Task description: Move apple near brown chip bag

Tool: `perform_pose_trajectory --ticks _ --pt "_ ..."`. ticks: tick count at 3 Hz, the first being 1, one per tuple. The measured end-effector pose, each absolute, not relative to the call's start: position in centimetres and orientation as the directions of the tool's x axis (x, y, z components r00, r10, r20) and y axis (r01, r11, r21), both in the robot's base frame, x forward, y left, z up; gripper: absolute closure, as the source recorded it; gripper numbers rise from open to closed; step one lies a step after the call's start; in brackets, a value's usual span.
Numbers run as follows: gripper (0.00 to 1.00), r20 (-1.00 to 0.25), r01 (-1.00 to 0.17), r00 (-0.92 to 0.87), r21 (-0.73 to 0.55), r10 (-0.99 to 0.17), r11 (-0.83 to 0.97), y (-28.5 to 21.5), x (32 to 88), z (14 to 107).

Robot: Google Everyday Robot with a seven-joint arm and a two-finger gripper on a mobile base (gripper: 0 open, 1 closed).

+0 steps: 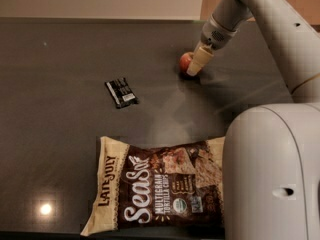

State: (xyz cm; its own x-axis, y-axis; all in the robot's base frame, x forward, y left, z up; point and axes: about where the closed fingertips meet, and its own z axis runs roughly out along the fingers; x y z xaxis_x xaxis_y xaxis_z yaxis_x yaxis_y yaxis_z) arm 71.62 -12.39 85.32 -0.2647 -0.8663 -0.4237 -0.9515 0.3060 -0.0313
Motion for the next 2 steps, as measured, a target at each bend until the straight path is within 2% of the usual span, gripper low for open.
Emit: perform_pose_trajectory --ticks 2 --pt "0.88 -0.452 -0.956 -0.25 -0.028 -0.857 0.293 -12.4 70.2 87.4"
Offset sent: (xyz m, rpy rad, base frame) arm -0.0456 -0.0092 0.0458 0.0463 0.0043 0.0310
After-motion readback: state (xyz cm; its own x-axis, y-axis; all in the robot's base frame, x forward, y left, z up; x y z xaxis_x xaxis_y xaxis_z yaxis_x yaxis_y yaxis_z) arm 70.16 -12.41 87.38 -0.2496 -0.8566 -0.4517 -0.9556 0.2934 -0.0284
